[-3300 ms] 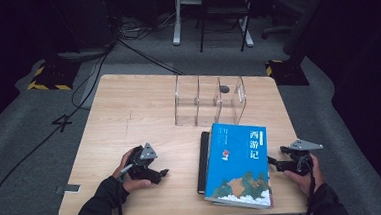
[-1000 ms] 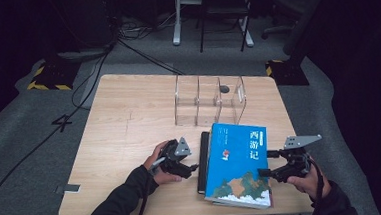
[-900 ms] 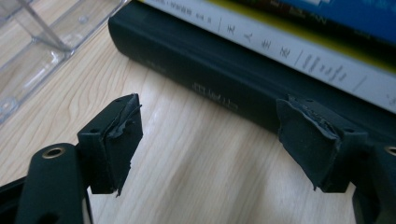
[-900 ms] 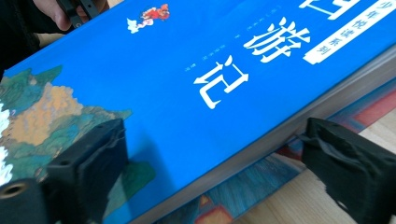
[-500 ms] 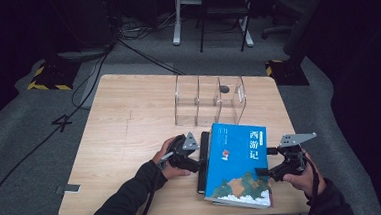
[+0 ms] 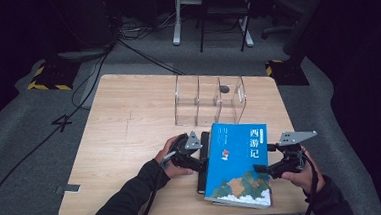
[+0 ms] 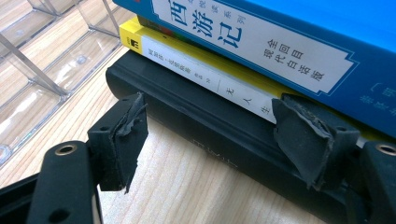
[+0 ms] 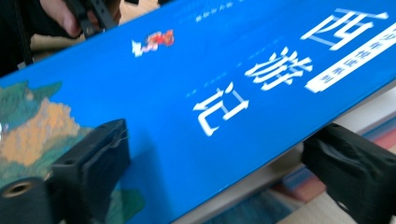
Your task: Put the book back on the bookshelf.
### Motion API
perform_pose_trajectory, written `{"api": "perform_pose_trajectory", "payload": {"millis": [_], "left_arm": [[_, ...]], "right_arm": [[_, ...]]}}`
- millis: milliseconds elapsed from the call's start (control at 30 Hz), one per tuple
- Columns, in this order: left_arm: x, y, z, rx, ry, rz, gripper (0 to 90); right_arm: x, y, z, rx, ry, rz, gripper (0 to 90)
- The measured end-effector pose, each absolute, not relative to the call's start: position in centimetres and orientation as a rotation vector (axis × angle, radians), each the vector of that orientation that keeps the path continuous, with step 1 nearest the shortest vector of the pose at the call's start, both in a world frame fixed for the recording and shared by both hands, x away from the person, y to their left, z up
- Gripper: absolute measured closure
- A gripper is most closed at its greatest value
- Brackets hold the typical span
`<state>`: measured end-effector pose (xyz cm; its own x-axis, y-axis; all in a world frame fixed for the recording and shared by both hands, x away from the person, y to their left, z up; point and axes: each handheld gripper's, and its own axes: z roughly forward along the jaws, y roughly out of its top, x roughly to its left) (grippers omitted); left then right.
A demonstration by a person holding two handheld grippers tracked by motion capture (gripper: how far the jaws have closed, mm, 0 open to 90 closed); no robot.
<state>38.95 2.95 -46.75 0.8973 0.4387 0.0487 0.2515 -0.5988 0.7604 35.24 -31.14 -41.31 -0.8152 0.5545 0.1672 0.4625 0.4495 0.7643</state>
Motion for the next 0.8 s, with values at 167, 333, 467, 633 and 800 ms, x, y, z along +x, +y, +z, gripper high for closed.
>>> {"api": "perform_pose_trajectory", "payload": {"millis": [167, 333, 467, 633, 800], "left_arm": [[39.0, 3.0, -46.8, 2.236, 0.493, 0.284, 25.3], [39.1, 3.0, -46.9, 2.232, 0.491, 0.282, 24.7], [39.1, 3.1, -46.9, 2.231, 0.489, 0.283, 24.0], [39.3, 3.0, -47.1, 2.227, 0.498, 0.313, 27.5], [40.1, 3.0, -47.3, 2.207, 0.499, 0.325, 28.0]], "right_arm": [[36.5, -30.1, -41.6, 0.869, 2.601, 1.321, 17.3], [37.6, -29.5, -41.9, 0.882, 2.587, 1.385, 30.2], [38.0, -29.7, -42.0, 0.902, 2.564, 1.447, 42.2], [38.2, -29.9, -41.8, 0.845, 2.545, 1.477, 56.1], [38.3, -29.3, -41.7, 0.808, 2.524, 1.476, 62.5]]}}
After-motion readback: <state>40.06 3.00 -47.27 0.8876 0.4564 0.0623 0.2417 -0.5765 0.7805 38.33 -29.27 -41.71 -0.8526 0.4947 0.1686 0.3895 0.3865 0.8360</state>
